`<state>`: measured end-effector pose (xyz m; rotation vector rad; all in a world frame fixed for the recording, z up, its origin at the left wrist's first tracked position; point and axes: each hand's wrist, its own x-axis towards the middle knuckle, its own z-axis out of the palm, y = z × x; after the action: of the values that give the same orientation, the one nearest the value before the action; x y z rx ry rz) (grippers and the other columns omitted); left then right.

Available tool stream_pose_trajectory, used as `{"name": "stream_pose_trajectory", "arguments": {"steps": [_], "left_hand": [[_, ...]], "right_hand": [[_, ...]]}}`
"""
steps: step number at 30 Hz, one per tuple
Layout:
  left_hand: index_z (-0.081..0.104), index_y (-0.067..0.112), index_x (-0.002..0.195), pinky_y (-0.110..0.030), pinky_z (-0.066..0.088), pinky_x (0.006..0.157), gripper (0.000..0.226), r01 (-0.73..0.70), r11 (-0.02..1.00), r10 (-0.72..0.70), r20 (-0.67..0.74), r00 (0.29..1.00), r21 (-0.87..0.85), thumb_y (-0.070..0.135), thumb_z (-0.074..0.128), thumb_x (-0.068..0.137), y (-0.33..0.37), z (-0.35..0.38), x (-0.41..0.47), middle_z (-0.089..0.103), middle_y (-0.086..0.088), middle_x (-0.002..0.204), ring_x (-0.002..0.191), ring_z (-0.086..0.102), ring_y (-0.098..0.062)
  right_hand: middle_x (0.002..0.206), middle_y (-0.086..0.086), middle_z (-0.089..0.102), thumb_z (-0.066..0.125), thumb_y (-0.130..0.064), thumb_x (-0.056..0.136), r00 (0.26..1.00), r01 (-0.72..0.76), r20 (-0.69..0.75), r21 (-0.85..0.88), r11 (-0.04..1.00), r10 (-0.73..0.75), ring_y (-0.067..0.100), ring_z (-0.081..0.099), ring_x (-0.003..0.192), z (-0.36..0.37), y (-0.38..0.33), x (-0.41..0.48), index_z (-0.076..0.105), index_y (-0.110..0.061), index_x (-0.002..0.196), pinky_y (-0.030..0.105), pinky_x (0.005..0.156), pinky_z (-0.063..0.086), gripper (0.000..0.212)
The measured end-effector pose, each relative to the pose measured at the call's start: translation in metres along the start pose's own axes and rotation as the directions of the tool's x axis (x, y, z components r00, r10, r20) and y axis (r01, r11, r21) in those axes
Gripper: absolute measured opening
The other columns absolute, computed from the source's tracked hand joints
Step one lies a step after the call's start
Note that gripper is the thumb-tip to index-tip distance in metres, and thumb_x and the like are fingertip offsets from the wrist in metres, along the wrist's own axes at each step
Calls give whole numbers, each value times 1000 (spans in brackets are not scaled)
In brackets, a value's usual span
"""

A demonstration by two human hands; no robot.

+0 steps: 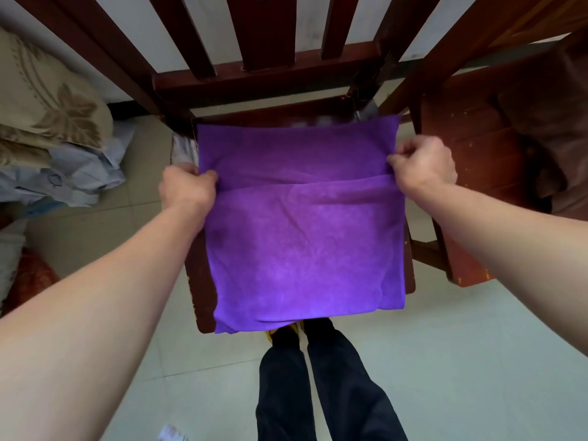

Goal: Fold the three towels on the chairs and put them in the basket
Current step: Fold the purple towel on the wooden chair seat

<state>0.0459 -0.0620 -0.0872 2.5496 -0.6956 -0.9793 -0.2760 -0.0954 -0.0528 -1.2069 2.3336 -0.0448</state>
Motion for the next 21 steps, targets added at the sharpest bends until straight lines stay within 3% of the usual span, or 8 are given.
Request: {"name": "stream_pose_trajectory", "arguments": {"steps": [4,6,8,11,14,16,18,21], "left_hand": [[56,16,59,-42,59,75,27,20,995,-26,-60,998,-96,41,65,63,10,-8,24,67,-9,63,62,65,-26],[56,18,67,-44,57,78,34,29,991,-41,-90,995,-132,48,68,57,8,-10,24,70,-12,77,73,67,-29],[60,18,88,-39,53,86,47,47,992,-62,-127,990,-117,54,73,61,-4,-12,5,69,-11,98,92,65,-29],[58,12,103,-36,47,90,57,76,995,-82,-93,992,-62,52,78,68,-35,-8,-49,65,-10,104,98,61,-26],[60,16,80,-39,49,79,32,88,996,-87,77,993,3,35,83,69,-80,5,-89,62,-4,75,83,65,-32],[53,13,61,-40,50,69,31,122,990,-132,140,981,77,25,80,71,-107,11,-104,56,-3,57,67,61,-36],[50,10,57,-38,48,63,35,145,978,-165,133,977,150,24,79,72,-124,11,-117,54,-5,52,56,51,-30],[45,11,56,-35,40,56,41,160,969,-189,151,970,189,24,80,71,-137,4,-123,49,-4,51,52,44,-26]], "right_hand": [[110,-2,69,63,-38,83,995,87,-53,117,989,-81,26,63,107,2,-29,18,66,-30,103,35,89,47,22],[113,-2,68,65,-43,82,995,94,-29,168,981,-91,24,62,108,6,-34,20,62,-29,112,36,90,48,33],[121,1,64,68,-51,80,999,45,-11,204,978,-44,26,60,112,9,-26,8,53,-27,126,37,92,47,53],[127,6,60,72,-56,76,997,-72,28,199,977,68,29,58,115,15,6,-28,47,-23,132,38,92,45,70],[114,5,68,76,-39,77,981,-182,96,154,971,168,28,63,108,23,51,-61,63,-22,112,38,89,47,41],[96,3,74,75,-31,79,957,-269,148,125,955,250,28,67,97,24,80,-77,70,-21,89,35,85,49,15],[80,0,73,73,-30,79,932,-321,208,83,943,298,27,69,84,24,101,-91,69,-19,73,33,79,53,13],[73,-2,71,68,-28,78,909,-321,283,5,947,307,28,68,76,25,117,-104,68,-20,67,35,76,55,13]]}}
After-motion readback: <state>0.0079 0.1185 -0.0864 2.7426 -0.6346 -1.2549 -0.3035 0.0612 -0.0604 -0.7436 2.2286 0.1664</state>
